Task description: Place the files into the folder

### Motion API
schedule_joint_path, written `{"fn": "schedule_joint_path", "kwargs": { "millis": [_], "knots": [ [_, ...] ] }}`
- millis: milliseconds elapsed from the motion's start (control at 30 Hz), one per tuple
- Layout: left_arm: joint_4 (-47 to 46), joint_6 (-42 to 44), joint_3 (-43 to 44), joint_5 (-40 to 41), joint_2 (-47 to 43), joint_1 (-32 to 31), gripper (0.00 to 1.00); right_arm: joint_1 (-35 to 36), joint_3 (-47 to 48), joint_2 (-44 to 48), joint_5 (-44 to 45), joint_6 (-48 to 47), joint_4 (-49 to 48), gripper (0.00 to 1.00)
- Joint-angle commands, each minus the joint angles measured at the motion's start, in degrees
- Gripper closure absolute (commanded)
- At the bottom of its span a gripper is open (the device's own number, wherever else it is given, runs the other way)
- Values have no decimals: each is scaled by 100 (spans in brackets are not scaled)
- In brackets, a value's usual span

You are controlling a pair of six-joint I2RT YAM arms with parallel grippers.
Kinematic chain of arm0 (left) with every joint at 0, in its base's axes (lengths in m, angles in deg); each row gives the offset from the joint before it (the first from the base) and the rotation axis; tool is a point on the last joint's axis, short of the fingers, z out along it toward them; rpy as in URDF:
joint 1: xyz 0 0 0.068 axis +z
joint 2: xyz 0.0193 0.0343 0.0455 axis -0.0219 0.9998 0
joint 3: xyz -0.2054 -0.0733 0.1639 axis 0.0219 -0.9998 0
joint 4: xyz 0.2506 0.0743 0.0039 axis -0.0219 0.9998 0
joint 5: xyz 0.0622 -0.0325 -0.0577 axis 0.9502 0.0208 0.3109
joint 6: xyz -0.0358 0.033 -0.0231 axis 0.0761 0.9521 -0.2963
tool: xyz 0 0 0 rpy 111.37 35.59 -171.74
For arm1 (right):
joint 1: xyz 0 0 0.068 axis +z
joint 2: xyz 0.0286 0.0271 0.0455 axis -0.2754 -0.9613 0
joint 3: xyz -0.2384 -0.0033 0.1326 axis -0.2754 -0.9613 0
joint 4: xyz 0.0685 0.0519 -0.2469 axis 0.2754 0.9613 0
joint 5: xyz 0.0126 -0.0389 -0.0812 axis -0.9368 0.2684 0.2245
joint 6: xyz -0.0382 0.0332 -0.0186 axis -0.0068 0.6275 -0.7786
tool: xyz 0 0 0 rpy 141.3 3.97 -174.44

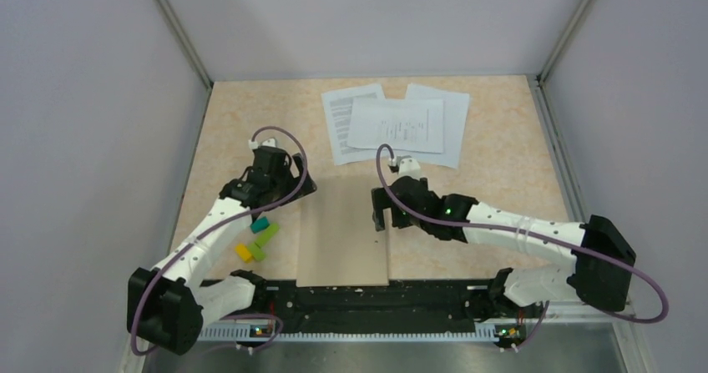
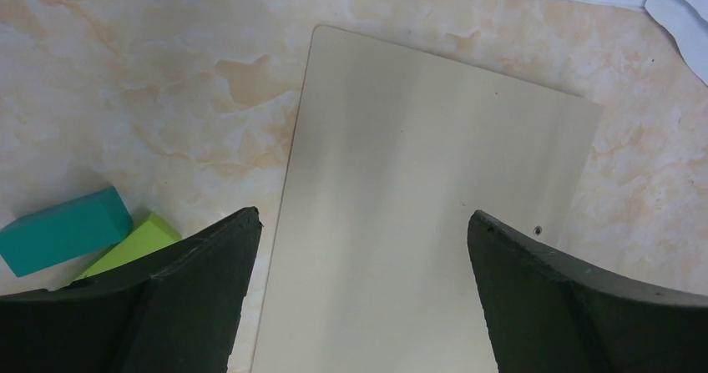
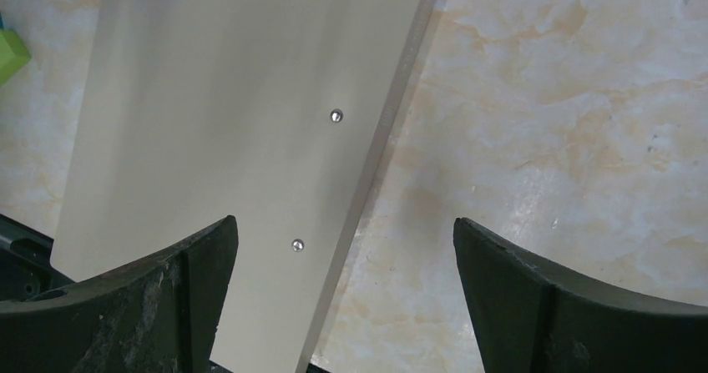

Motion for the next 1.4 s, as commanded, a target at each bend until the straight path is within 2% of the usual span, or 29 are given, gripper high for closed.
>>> {"fn": "schedule_joint_path", "kwargs": {
  "millis": [0, 133, 400, 667, 967, 1200, 1367],
  "knots": [
    [-363, -153, -198, -165, 25, 39, 1, 318, -93, -164, -178, 198, -151, 1],
    [-422, -176, -291, -186, 45, 47, 1, 551, -197, -484, -378, 476, -200, 1],
    [-502, -155, -508, -238, 33, 69, 1, 574, -241, -1041, -694, 623, -596, 6],
    [-534, -150, -652, -318, 5, 173, 1, 1965, 199, -1230, 828, 274, 373, 2],
    [-477, -131, -617, -368, 36, 366, 1, 3247, 584, -1636, 1829, -163, 887, 1],
    [-435, -72, -485, -430, 59, 581, 1, 3761, 1044, -2374, 2464, -150, 1497, 2],
    [-432, -88, -457, -426, -6, 623, 1, 3780, 1280, -2734, 2937, 95, 1940, 11]
  ]
}}
